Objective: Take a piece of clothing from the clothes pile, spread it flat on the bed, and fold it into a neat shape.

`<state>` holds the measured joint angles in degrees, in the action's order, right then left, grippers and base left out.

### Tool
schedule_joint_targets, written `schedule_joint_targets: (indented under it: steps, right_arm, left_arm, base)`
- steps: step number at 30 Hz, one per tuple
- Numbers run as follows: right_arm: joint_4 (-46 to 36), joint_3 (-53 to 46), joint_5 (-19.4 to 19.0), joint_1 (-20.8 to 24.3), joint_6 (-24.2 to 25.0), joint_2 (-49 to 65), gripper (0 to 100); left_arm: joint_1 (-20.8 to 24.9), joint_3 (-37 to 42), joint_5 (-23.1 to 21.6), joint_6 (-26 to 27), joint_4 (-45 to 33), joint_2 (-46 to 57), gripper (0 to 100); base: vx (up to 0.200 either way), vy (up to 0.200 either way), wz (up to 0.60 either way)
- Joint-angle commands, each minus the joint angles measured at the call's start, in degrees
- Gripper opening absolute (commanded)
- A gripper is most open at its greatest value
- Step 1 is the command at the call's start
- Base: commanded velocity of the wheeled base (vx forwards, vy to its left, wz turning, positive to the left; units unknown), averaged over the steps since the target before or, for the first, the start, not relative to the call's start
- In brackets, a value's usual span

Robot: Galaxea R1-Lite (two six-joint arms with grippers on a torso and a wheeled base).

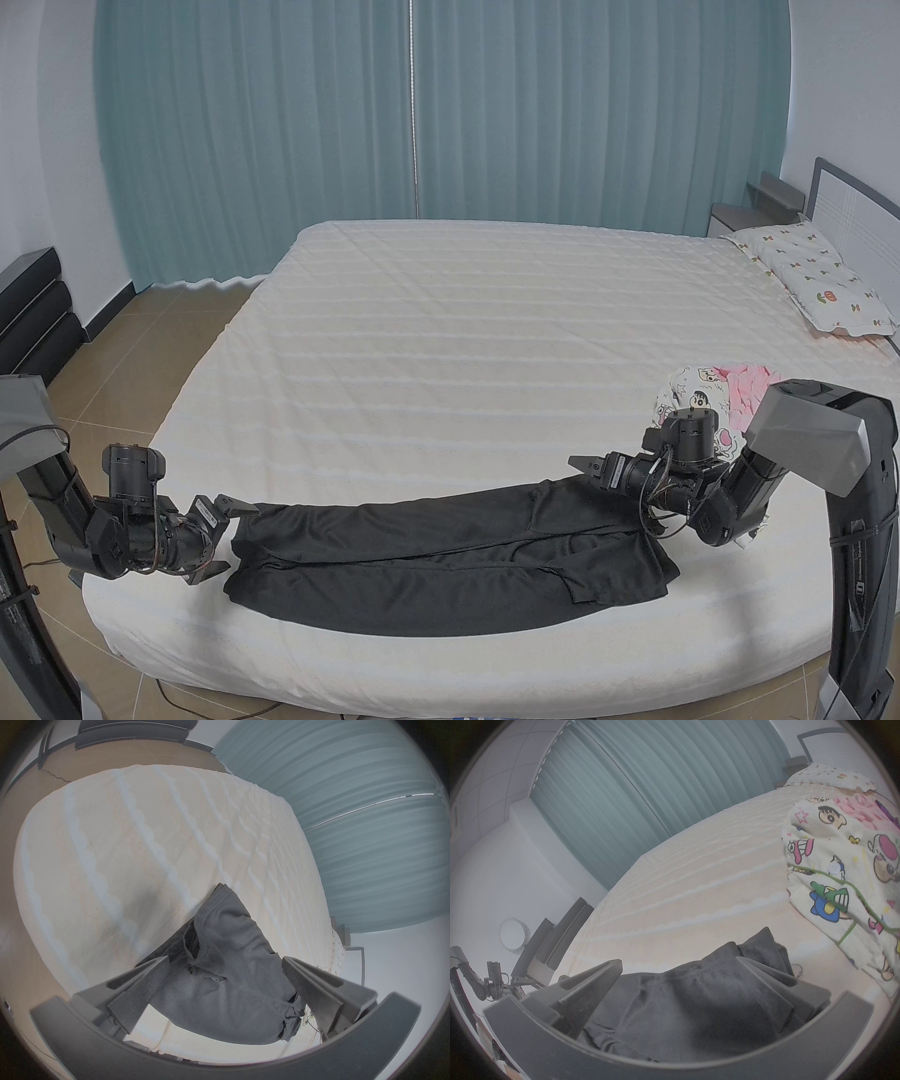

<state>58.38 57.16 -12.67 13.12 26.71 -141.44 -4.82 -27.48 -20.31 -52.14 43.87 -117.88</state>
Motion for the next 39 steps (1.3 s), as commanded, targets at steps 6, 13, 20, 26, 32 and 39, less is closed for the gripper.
schedule_joint_targets:
  steps: [6,13,20,26,32,39]
  right_arm:
    - [-0.46,3.04,1.06,0.07,-0.08,-1.56,100]
    - [-0.20,2.69,1.33,-0.02,-0.08,-1.91,100]
    - [0.07,2.52,2.82,0.33,-0.08,-3.32,0]
    - [0.42,2.08,3.70,-0.46,0.18,-2.88,0]
    - [0.51,0.93,5.02,-1.16,0.36,-1.83,0]
    - [5.25,-1.88,4.84,-0.90,0.98,-0.68,100]
  left_arm:
    - [0.07,2.43,0.27,0.02,4.29,-0.77,100]
    - [0.16,2.52,0.36,-0.16,4.91,-1.03,100]
    - [0.16,2.43,0.36,-0.16,4.91,-1.12,100]
    - [0.24,2.34,0.45,-0.07,4.91,-1.21,100]
    - [0.33,2.34,0.53,0.11,4.99,-1.56,100]
    - [0.33,2.60,0.53,0.11,4.99,-1.47,100]
  base:
    - [0.000,0.000,0.00]
    - [0.000,0.000,0.00]
    - [0.000,0.000,0.00]
    - [0.000,0.000,0.00]
    - [0.000,0.000,0.00]
    - [0.000,0.000,0.00]
